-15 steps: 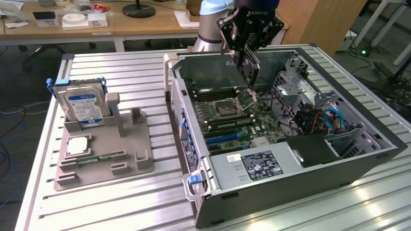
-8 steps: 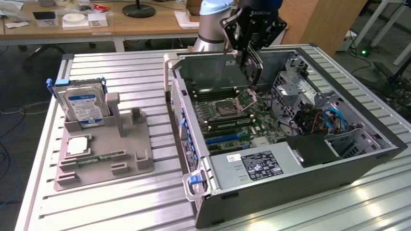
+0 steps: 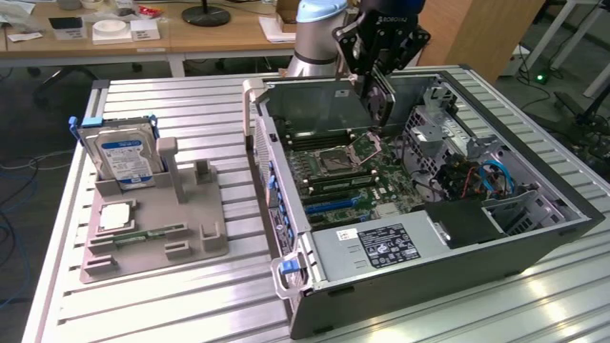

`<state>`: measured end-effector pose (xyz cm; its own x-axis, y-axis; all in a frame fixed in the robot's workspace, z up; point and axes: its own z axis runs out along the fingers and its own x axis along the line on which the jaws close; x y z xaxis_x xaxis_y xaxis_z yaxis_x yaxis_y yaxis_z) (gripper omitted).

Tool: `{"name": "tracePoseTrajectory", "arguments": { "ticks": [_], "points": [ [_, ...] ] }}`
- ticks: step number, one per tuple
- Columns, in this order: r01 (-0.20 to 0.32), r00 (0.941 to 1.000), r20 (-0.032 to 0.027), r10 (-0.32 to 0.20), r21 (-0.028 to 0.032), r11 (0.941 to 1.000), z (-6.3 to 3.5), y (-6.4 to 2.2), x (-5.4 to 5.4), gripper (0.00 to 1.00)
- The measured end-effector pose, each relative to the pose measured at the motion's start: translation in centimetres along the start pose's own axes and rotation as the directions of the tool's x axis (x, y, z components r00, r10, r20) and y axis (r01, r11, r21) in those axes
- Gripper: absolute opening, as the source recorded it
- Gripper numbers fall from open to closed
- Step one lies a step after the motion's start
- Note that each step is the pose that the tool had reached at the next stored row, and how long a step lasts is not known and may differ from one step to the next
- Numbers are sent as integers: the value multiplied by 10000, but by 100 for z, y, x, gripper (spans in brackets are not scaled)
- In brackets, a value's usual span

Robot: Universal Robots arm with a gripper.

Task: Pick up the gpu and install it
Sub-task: 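Pick up the gpu and move the gpu toward the slot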

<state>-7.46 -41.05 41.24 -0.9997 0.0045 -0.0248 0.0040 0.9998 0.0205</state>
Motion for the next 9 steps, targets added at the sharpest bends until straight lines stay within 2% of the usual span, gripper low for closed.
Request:
{"name": "tracePoseTrajectory", "arguments": {
  "ticks": [9],
  "points": [
    [2,10000,1,-2,0,10000,2,0,-69,28]
  ]
}}
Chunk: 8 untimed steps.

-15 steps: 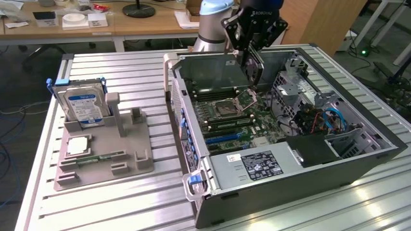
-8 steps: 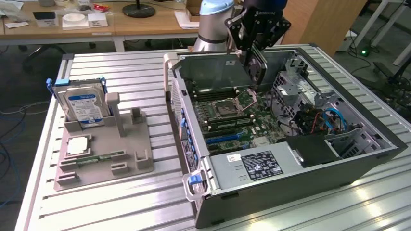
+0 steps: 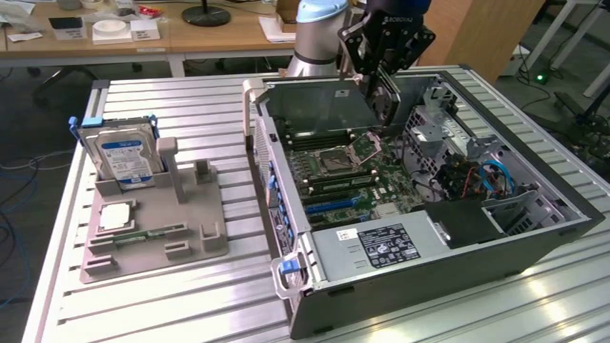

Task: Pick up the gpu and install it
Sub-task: 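Pick up the gpu and move the gpu toward the slot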

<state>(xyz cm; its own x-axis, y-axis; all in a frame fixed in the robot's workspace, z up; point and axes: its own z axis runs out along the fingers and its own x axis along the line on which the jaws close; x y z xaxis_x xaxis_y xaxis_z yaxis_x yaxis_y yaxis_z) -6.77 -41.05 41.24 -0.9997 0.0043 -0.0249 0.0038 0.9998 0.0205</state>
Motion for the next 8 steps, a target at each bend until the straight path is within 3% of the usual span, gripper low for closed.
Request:
{"name": "tracePoseTrajectory", "arguments": {
  "ticks": [8],
  "points": [
    [-1,10000,0,1,0,10000,0,0,-10,28]
  ]
}}
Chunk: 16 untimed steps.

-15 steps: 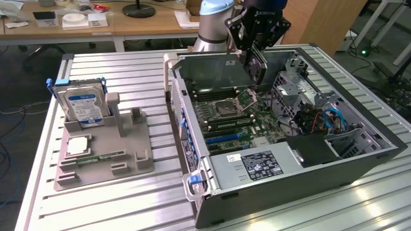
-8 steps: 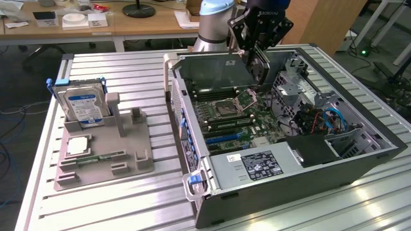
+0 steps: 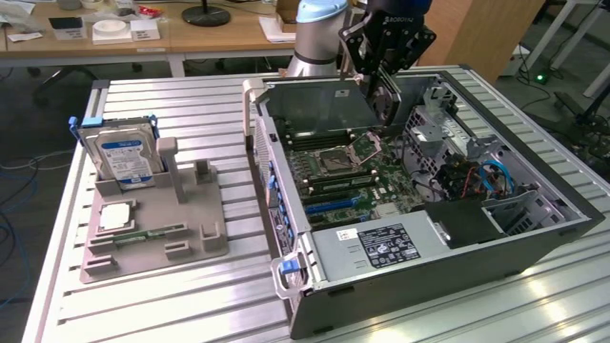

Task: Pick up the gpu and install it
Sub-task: 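Pick up the gpu and move the gpu toward the slot, then insert the gpu into the slot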

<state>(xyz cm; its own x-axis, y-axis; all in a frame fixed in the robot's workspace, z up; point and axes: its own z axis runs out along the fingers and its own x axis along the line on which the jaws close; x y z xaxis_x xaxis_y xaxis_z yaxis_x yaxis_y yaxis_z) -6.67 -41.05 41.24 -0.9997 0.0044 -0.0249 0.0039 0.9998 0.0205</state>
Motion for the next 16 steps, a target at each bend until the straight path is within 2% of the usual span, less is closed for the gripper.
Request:
{"name": "tracePoseTrajectory", "arguments": {
  "ticks": [9,16],
  "points": [
    [9,10000,0,-9,0,10000,0,0,0,28],
    [341,9994,-7,-341,-8,9994,0,0,0,28]
  ]
}}
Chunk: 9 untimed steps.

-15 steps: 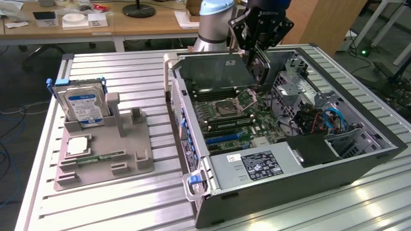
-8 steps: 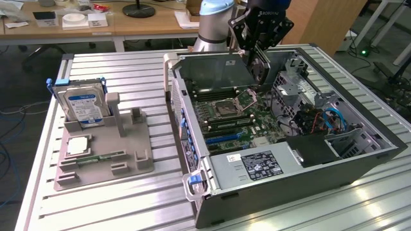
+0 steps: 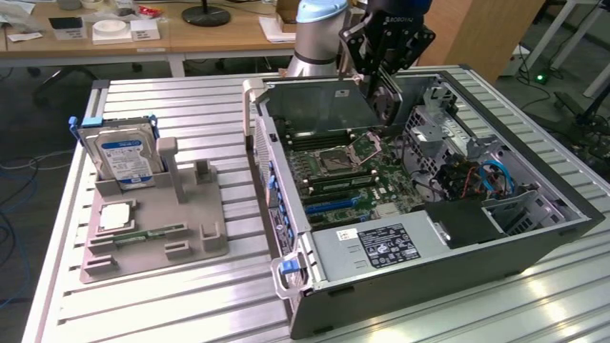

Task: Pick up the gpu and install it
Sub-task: 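Insert the gpu into the slot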

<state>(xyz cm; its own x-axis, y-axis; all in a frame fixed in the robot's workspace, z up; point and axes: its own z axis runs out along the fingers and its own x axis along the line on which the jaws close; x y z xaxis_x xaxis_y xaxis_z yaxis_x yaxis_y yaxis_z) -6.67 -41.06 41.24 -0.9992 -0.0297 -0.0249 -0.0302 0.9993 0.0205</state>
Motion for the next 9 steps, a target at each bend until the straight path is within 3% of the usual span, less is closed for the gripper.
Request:
{"name": "tracePoseTrajectory", "arguments": {
  "ticks": [9],
  "points": [
    [492,9988,-10,-492,-13,9988,0,-4,0,28]
  ]
}}
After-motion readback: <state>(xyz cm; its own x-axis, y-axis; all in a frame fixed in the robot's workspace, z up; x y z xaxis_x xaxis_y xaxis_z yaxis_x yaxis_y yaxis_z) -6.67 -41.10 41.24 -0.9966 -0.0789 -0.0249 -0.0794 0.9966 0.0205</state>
